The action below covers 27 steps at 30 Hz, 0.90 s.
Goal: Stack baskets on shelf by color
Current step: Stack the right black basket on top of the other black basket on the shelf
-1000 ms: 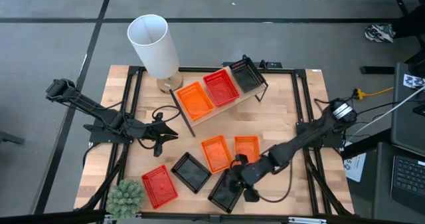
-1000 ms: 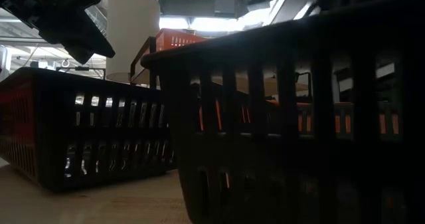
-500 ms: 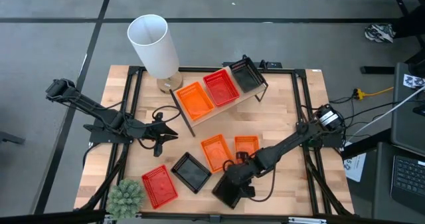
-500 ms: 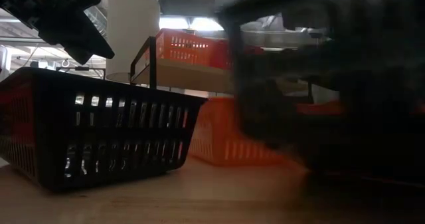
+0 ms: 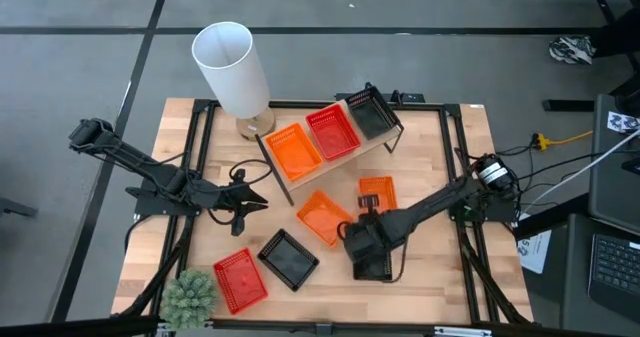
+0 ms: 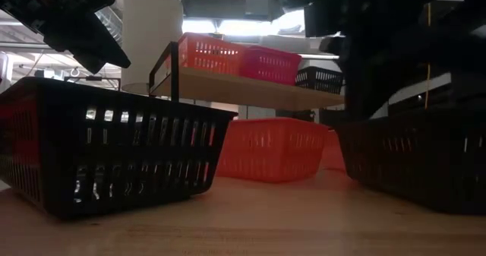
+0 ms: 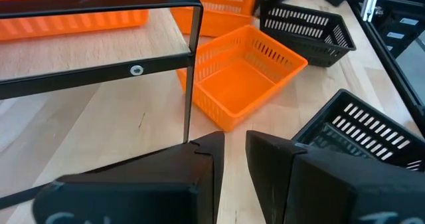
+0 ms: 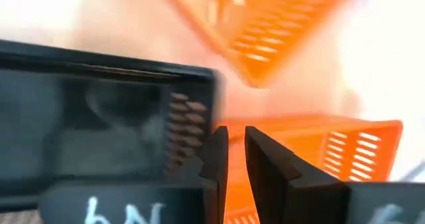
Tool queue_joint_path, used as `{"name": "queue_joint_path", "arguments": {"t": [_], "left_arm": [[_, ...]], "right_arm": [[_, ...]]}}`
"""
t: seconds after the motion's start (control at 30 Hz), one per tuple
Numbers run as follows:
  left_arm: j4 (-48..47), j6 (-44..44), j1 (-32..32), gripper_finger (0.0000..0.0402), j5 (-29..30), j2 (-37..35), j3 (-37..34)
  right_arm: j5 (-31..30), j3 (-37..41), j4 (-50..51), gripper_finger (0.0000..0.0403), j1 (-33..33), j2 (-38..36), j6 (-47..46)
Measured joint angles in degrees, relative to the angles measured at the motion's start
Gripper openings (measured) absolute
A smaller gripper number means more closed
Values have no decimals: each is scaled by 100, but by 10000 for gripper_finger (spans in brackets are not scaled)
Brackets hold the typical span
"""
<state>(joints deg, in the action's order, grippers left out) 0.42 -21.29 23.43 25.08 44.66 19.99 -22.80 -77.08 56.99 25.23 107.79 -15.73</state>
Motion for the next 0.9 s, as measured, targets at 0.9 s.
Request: {"name": "queue_joint_path", "arguments": {"t": [0.9], "left_arm": [[3,47,1,57,-4,-2,0]], "right_arm": [[2258,-608,-898,55,1479,-635,-2425]]}}
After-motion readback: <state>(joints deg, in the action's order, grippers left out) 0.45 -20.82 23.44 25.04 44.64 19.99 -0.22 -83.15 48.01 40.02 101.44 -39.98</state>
